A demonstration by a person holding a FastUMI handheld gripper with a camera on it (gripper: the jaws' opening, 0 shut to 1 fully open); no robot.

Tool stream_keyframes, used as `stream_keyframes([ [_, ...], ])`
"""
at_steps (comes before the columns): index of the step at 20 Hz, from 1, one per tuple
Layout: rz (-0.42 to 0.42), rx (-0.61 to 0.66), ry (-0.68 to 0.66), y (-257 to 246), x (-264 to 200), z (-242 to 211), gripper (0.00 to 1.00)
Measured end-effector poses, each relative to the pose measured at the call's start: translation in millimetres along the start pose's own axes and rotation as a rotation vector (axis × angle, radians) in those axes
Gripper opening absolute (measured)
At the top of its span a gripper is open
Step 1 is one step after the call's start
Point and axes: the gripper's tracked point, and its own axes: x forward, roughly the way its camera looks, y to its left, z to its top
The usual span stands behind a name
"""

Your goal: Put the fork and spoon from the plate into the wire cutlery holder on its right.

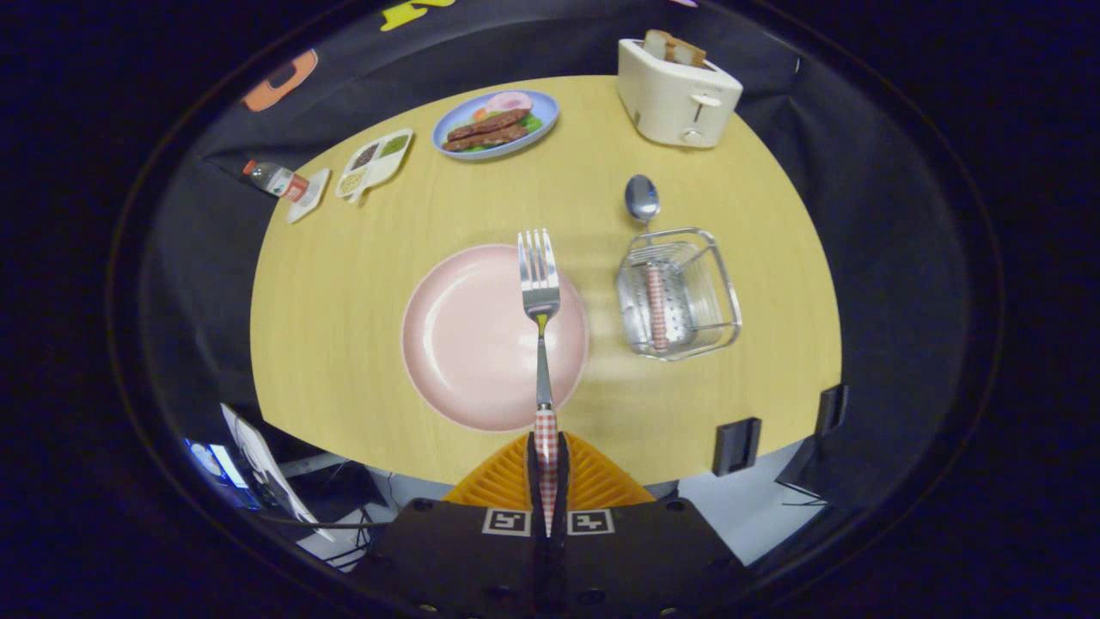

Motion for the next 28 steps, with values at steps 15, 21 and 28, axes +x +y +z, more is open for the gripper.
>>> stream_keyframes([
  [15, -0.054, 0.016, 0.202, -81, 12, 10, 0.07],
  [21, -0.061, 0.028, 0.182, -78, 12, 26, 0.07],
  [28, -0.062, -0.011, 0.231, -72, 18, 21, 0.07],
])
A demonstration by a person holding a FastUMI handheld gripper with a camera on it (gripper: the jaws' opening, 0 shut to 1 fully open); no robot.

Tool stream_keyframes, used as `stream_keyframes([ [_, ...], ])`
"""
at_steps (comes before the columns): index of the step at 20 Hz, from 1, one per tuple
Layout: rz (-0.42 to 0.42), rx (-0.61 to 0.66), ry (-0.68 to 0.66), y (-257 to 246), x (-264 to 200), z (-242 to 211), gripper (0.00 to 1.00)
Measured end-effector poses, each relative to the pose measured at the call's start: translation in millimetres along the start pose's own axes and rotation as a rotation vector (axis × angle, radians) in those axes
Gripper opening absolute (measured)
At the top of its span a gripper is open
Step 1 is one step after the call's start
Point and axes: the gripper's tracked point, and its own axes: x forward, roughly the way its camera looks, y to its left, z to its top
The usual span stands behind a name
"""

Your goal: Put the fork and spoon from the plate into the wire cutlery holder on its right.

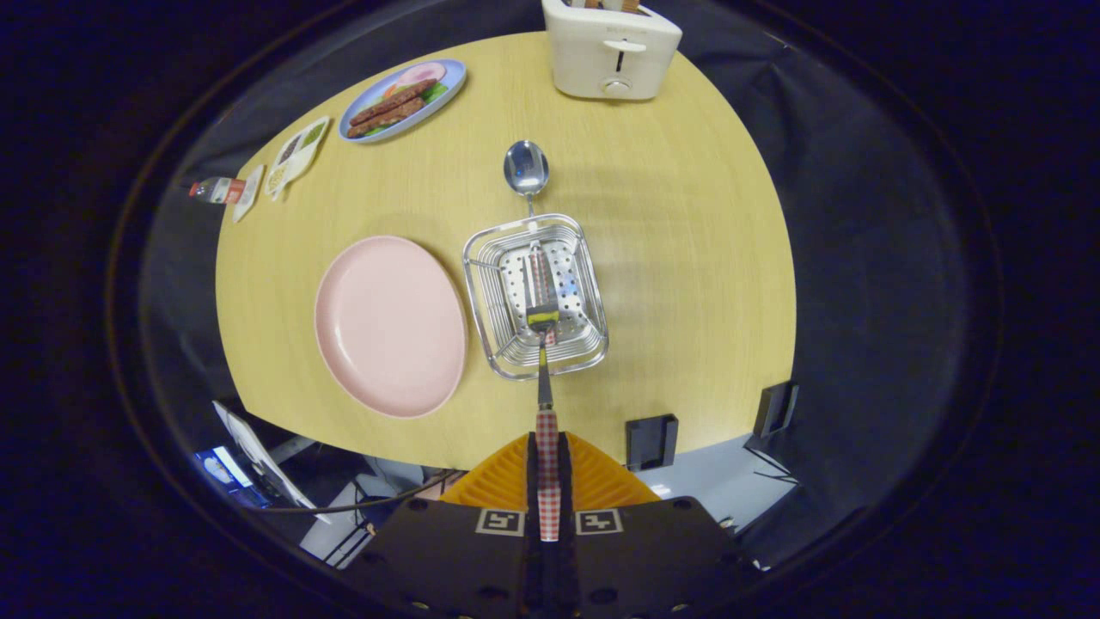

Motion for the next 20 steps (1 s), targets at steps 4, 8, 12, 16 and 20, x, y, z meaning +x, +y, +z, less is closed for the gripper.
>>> stream_keyframes([
  [4, -0.039, -0.002, -0.024, -4, 2, 12, 0.19],
  [8, -0.034, 0.023, -0.074, -4, -4, 25, 0.32],
  [12, -0.002, 0.026, -0.14, 5, -16, 24, 0.64],
  [16, 0.027, -0.003, -0.36, 25, -46, 28, 0.93],
  [20, 0.033, -0.064, -0.682, 54, -78, 32, 0.97],
])
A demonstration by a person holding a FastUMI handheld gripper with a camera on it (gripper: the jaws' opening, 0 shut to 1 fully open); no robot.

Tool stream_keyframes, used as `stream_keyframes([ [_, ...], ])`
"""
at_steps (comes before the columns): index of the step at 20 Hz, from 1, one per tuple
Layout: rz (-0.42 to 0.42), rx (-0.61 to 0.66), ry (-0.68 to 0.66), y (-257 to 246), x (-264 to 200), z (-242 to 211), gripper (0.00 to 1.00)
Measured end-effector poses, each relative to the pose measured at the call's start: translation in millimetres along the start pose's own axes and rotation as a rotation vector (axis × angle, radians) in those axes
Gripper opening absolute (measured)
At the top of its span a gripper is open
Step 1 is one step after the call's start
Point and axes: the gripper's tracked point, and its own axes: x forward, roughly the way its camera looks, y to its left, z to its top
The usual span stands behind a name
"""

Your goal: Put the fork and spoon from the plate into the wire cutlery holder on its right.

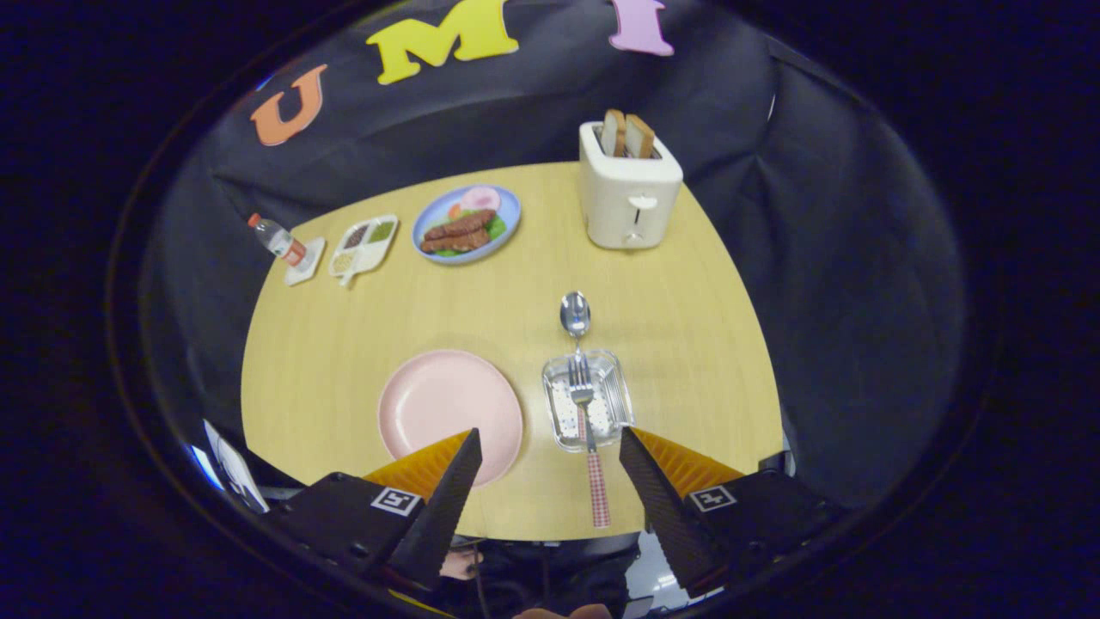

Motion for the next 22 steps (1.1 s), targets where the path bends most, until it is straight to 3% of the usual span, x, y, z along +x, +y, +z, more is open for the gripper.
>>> stream_keyframes([
  [4, 0.09, -0.039, -0.305, 56, -29, 7, 0.97],
  [9, 0.159, 0.006, -0.725, 94, -77, 16, 0.96],
  [12, 0.176, 0.048, -0.838, 94, -82, 9, 0.96],
  [16, 0.172, 0.038, -0.884, 94, -86, 2, 0.96],
  [22, 0.108, 0.026, -1.12, 98, -151, 2, 0.96],
])
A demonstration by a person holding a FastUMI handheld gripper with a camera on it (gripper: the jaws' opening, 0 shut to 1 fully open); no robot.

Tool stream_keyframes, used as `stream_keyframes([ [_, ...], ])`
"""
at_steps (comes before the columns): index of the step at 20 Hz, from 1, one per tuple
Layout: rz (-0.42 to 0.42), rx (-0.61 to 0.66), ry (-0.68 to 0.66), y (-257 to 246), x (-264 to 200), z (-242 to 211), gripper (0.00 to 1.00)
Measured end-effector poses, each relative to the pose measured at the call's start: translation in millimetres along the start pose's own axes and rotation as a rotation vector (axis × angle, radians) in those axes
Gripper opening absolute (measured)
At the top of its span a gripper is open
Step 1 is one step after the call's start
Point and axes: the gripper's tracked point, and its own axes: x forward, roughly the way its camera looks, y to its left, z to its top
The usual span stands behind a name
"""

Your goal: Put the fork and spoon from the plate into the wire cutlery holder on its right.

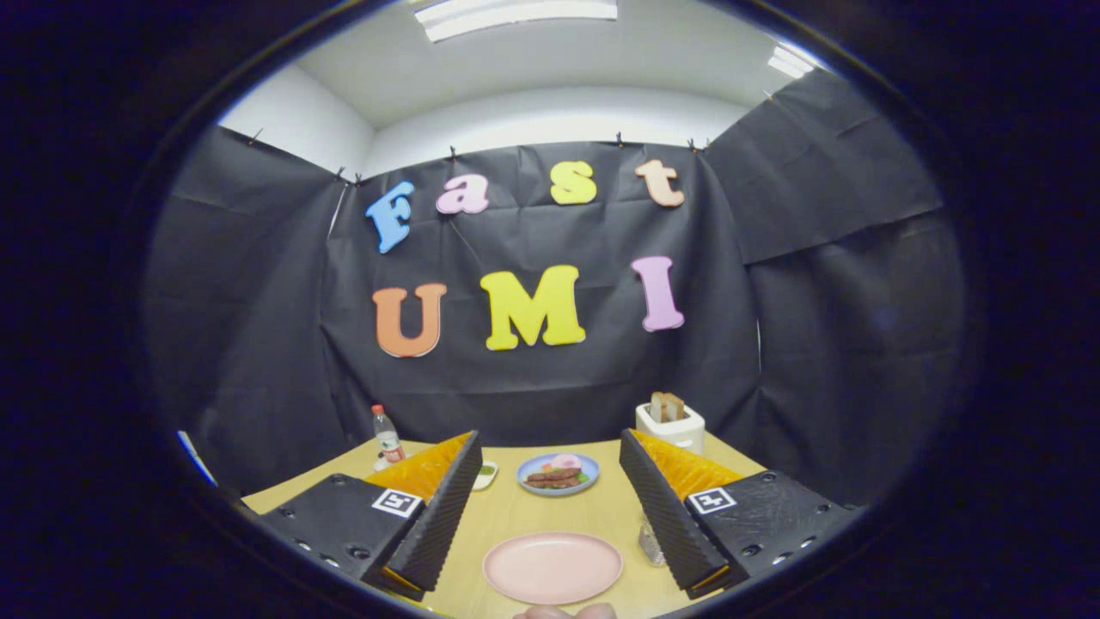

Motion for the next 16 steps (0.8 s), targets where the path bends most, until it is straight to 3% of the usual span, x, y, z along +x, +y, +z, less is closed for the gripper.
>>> stream_keyframes([
  [16, -0.113, -0.026, -0.067, -32, -27, 9, 0.96],
])
